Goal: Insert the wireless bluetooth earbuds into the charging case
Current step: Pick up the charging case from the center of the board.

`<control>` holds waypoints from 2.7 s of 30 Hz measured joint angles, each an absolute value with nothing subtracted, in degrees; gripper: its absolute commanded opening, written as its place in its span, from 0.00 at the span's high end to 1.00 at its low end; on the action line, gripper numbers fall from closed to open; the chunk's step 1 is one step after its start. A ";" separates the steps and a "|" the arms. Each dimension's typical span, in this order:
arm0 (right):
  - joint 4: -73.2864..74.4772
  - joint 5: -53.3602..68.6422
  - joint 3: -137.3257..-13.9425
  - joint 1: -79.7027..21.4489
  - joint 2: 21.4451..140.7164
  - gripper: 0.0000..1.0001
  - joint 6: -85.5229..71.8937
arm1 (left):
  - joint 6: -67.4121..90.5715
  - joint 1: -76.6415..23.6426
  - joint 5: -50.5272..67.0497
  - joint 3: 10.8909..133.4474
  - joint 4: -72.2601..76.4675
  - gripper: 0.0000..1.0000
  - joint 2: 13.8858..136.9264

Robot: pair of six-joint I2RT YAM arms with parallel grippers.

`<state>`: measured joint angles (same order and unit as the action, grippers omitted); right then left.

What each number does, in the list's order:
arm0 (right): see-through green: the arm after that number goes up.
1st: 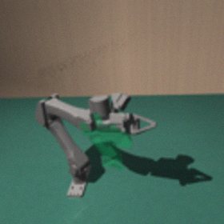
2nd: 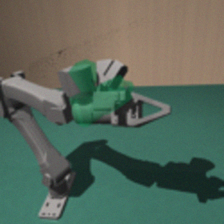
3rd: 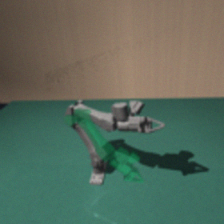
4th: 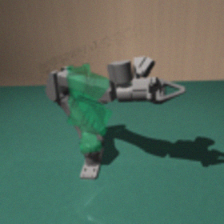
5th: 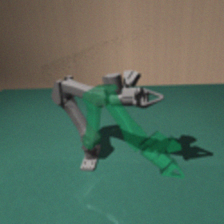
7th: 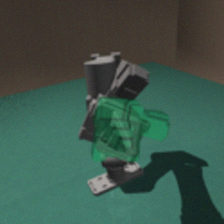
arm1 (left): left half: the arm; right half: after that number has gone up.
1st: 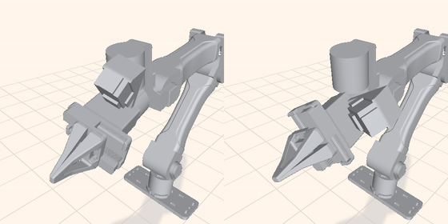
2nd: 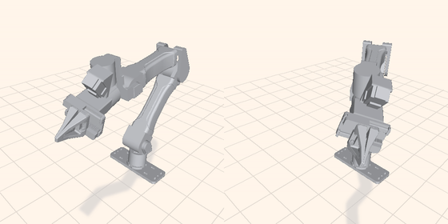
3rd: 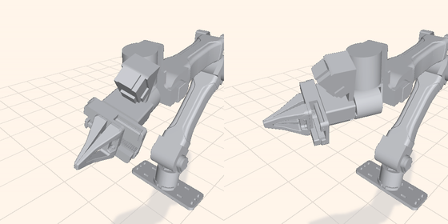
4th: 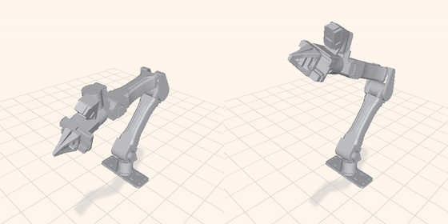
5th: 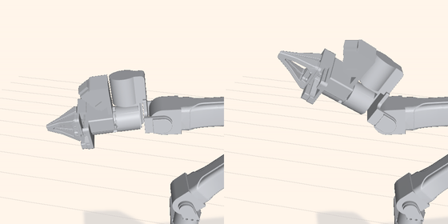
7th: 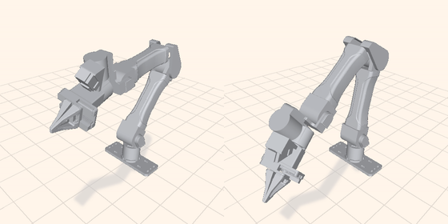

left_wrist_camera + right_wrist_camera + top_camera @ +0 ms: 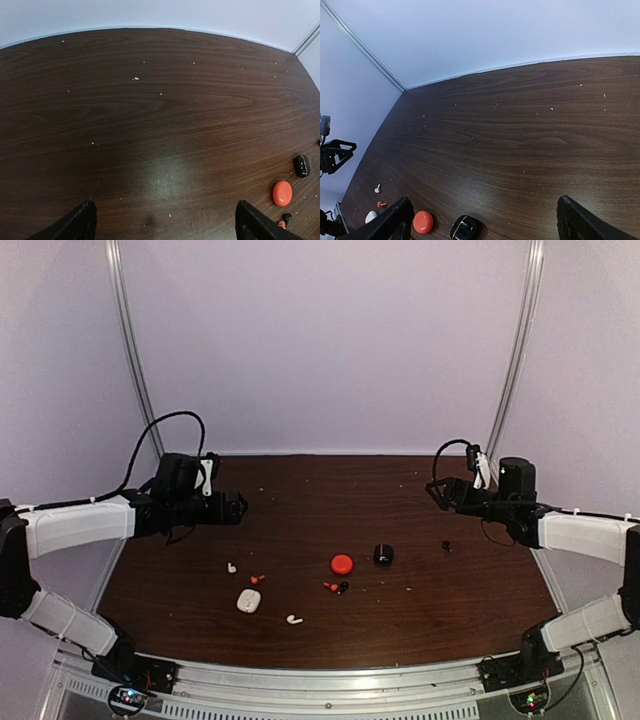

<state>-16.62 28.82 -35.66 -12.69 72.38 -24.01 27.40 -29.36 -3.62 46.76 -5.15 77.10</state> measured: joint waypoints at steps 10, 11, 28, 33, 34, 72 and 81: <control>-13.61 24.34 -37.39 -18.28 72.49 0.00 -17.74 | 31.99 -43.77 -12.53 46.78 -17.45 0.05 77.12; -13.37 23.99 -37.41 -18.76 72.49 0.00 -17.26 | 32.53 -44.99 -12.58 46.63 -18.55 0.06 76.75; -12.16 20.60 -38.33 -23.44 71.37 0.00 -11.49 | 45.65 -57.41 -10.13 36.95 -30.39 0.19 69.43; -12.14 20.21 -38.33 -24.05 71.35 0.00 -10.66 | 47.07 -58.24 -10.31 36.95 -30.70 0.19 72.05; -12.14 20.18 -38.33 -24.10 71.35 0.00 -10.63 | 47.13 -58.26 -10.31 36.95 -30.70 0.19 72.75; -22.74 8.49 -31.70 -24.40 67.18 0.00 -14.72 | 46.17 -60.49 -15.66 42.48 -26.98 0.57 87.18; -23.35 16.71 -31.42 -24.53 66.89 0.00 -10.63 | 44.75 -58.92 -14.00 41.56 -26.94 0.67 81.69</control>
<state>-23.35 16.71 -31.42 -24.53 66.89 -10.63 44.75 -58.92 -14.00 41.56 -26.94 81.69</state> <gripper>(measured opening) 0.997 0.481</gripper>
